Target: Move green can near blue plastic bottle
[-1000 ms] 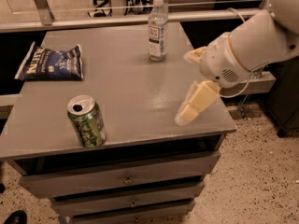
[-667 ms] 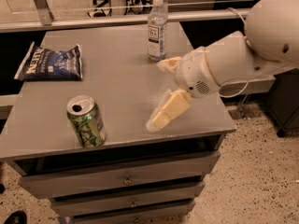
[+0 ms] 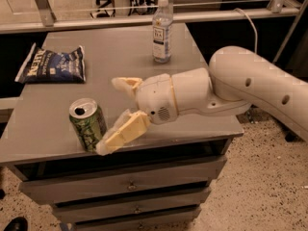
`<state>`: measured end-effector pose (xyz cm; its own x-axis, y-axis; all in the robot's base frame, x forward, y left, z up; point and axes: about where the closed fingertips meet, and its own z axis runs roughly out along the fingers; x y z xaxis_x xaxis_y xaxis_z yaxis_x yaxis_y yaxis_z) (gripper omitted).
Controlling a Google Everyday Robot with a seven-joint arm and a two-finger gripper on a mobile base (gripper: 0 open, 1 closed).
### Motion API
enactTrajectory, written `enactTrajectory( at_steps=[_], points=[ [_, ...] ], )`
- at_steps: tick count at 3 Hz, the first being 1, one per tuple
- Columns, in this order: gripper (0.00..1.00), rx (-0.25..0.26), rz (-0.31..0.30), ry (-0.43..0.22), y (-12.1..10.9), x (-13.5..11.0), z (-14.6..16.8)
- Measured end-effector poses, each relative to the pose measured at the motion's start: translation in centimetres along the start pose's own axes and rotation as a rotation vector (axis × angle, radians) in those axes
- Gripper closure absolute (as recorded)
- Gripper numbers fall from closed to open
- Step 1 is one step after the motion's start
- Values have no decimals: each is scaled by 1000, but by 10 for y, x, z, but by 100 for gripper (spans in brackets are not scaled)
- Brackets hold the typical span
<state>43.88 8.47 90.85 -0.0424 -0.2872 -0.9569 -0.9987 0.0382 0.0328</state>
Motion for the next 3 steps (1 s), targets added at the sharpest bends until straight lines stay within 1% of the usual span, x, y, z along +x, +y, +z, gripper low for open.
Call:
enactTrajectory(
  at_steps=[1,2,3],
  points=[
    [1,-93,3,-138,32,-19,47],
    [23,-107,5,-149,41,-13,68],
    [46,-80,2,-129,33,3,75]
  ],
)
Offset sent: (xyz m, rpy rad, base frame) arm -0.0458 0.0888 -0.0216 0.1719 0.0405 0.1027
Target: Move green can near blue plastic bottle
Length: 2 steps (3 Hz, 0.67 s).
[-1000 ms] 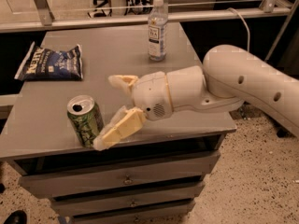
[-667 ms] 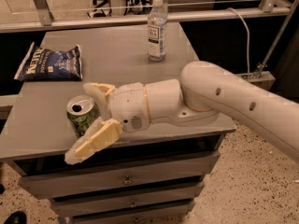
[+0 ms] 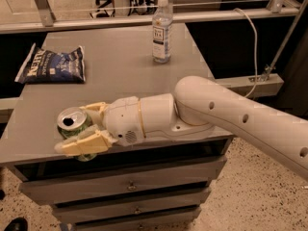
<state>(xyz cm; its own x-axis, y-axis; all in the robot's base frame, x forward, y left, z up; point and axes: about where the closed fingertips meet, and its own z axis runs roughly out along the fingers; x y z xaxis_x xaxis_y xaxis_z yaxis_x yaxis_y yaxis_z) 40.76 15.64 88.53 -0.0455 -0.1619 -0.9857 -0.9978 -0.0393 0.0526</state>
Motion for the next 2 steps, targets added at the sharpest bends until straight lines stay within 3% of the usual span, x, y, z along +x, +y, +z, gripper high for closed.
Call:
enactTrajectory(
  at_steps=[1,2],
  points=[
    [69,74,-26,40,-30,7,-14],
    [93,182,-75,107,-79,-1,-59]
  ],
)
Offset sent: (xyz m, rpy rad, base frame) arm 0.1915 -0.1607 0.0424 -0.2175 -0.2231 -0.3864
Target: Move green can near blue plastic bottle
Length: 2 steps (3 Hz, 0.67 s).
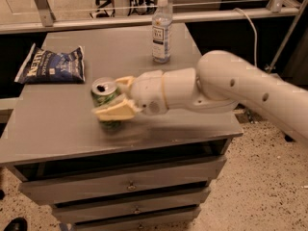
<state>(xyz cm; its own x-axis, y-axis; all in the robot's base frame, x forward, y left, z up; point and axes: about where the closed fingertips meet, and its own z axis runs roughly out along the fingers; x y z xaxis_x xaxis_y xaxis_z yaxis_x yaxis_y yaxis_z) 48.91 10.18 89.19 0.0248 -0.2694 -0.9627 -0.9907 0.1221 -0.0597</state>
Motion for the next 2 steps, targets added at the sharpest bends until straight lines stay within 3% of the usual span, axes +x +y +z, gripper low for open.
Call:
enactTrajectory(
  at_steps=[1,2],
  points=[
    [100,187,-65,87,-99,-10,-89],
    [100,223,-85,71,-109,-24,-103]
  ],
)
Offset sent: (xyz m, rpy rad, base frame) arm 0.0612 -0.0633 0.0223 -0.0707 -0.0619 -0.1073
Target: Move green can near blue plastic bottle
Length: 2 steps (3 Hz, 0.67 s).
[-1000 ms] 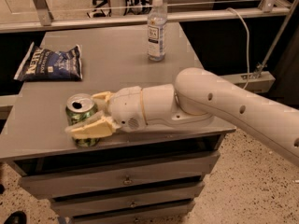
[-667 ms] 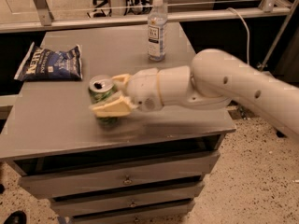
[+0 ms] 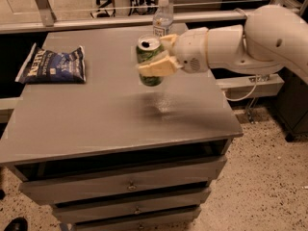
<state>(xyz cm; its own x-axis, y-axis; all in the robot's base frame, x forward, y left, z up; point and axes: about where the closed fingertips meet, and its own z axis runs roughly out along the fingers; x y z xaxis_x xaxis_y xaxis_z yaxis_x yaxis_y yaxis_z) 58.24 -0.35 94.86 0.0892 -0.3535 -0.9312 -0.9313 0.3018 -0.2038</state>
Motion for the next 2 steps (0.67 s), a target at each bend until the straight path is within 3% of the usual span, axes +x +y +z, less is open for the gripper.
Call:
enactTrajectory(
  at_steps=[1,2],
  points=[
    [100,48,7,-32,-17,17,-5],
    [100,122,-4,-46,-60,27,-24]
  ],
)
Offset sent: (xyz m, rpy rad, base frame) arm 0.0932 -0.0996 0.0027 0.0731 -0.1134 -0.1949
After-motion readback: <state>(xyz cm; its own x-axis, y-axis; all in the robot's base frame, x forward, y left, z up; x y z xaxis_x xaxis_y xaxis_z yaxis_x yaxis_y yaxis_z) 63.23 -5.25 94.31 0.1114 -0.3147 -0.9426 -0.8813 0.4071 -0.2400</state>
